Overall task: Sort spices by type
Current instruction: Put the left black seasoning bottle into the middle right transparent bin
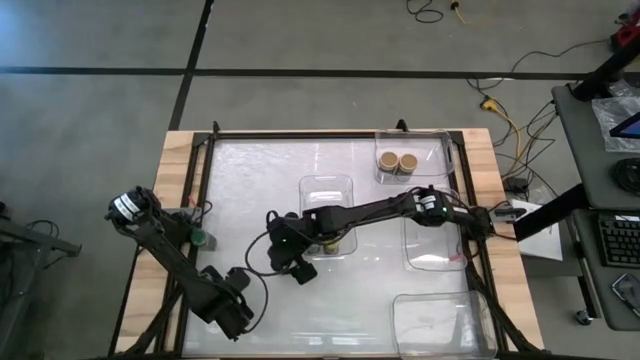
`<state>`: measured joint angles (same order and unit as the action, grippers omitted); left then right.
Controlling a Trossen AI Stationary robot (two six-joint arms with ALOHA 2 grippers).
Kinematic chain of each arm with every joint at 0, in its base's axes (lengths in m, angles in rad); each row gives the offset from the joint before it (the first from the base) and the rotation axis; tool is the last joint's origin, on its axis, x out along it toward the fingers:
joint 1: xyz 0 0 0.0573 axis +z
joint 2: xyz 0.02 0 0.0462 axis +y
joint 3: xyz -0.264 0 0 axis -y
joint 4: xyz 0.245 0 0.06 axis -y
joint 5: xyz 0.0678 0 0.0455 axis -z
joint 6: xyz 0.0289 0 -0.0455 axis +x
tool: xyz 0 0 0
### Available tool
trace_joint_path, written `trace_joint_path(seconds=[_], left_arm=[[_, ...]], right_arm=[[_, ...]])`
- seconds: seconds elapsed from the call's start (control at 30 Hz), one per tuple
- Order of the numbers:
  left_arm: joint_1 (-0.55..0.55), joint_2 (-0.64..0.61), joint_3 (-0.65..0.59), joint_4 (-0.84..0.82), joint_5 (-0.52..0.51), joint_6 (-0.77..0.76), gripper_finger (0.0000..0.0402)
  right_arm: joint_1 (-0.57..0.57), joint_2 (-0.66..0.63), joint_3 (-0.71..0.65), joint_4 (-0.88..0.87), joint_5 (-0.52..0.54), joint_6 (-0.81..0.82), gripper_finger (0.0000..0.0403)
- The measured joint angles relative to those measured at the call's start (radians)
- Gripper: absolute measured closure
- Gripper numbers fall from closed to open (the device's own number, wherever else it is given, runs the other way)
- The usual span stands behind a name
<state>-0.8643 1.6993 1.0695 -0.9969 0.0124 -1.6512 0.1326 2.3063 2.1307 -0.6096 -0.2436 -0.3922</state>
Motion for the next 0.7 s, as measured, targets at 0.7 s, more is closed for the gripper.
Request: trace_joint_path(seconds=[0.7], left_arm=[[-0.003,0.001,-0.003,0.013,-0.038,-0.011,0.0080]], right_arm=[[0.002,0.006,-0.005,0.028,0.000,-0.020,0.0119]])
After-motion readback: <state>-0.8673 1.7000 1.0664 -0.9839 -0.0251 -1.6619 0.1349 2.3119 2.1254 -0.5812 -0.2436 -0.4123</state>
